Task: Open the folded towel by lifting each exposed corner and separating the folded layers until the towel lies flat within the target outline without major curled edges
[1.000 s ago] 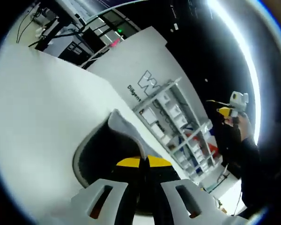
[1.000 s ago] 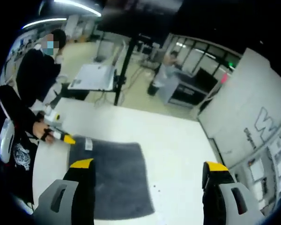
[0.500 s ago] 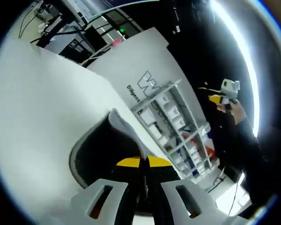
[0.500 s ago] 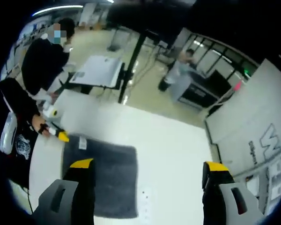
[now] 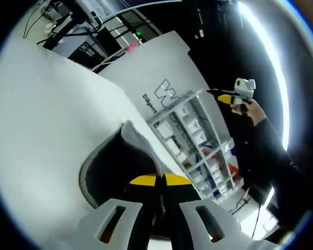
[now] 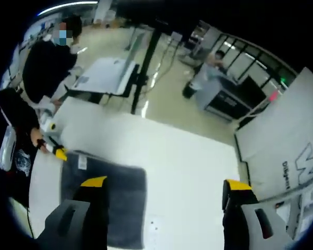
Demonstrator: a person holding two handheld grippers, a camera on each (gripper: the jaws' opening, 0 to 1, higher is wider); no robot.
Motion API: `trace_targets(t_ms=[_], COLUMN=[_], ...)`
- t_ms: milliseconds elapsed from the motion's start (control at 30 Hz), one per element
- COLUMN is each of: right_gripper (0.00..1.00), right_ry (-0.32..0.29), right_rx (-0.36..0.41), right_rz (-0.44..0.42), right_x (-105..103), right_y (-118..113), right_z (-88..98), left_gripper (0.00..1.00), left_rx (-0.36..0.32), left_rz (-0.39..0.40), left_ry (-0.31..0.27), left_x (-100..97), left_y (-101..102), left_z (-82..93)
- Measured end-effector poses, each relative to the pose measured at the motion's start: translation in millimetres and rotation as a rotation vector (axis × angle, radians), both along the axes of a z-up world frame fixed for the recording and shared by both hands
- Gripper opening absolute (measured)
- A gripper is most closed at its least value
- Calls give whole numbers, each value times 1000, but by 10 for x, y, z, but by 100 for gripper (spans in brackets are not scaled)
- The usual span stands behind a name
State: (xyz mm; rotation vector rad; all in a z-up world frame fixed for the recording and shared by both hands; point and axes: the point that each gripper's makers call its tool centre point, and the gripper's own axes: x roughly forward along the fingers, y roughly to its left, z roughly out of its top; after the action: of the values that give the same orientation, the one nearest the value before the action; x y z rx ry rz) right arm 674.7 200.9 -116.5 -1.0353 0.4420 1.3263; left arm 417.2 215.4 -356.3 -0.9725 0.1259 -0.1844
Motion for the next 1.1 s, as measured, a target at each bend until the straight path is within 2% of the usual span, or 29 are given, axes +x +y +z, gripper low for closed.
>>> trace_targets(t_ms=[167, 300, 533, 567, 867, 1100], right_gripper=[87, 85, 79, 79, 72, 66], right_ry=[6, 9, 1, 2, 23, 32], right_rx=[-54, -90, -115, -121, -135, -160], right_rz=[-1, -9, -27, -29, -7, 16], right_x=[126, 191, 291, 315, 213, 162], right_y=[39, 26, 80, 144, 248, 216], right_z=[-363, -556, -788, -810, -1094, -1273], left_gripper=[2, 2, 2, 2, 2, 2], left_rx=[4, 3, 4, 4, 6, 23], left_rz=[-10, -7, -4, -5, -2, -5], left_ry=[14, 20, 16, 16, 18, 26], left_x=[-36, -57, -67, -71, -89, -70], left_y=[-29, -22, -10, -9, 9, -27], left_z=[-67, -98, -107, -112, -126, -127])
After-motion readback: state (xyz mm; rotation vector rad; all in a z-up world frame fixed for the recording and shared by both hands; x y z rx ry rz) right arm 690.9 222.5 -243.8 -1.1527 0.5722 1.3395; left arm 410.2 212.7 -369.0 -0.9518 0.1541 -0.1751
